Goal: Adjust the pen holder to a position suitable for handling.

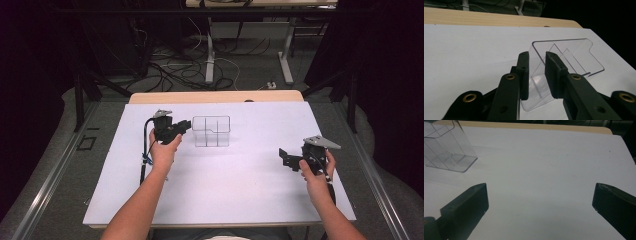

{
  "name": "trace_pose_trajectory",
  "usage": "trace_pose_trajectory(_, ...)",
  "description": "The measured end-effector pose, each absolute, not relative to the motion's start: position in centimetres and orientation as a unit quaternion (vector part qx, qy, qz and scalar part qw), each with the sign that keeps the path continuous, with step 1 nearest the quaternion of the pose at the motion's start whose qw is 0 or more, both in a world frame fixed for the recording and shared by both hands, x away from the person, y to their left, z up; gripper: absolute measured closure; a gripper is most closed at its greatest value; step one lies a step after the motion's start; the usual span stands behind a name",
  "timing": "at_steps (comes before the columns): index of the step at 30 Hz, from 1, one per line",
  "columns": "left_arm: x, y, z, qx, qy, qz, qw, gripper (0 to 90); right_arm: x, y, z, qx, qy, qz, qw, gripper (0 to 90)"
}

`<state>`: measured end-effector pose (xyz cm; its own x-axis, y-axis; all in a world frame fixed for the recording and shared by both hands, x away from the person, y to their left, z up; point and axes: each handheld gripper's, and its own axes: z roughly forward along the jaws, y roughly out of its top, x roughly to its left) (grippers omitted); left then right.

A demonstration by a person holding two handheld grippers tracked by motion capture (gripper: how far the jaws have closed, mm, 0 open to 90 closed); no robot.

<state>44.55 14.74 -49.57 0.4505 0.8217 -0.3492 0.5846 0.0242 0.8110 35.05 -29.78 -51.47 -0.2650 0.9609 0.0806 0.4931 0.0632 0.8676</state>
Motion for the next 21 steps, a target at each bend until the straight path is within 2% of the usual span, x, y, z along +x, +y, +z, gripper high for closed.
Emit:
trace_pose_trajectory(14,42.6,15.8,-47.9,0.684,0.492,0.14,0.52,50.6,35.0,-29.7,-51.4,0.539,0.674,0.422,0.278,0.1)
trace_pose_trajectory(21,41.2,16.1,-47.2,0.682,0.479,0.149,0.532,44.0,35.0,-29.6,-51.5,0.542,0.67,0.423,0.28,0.1)
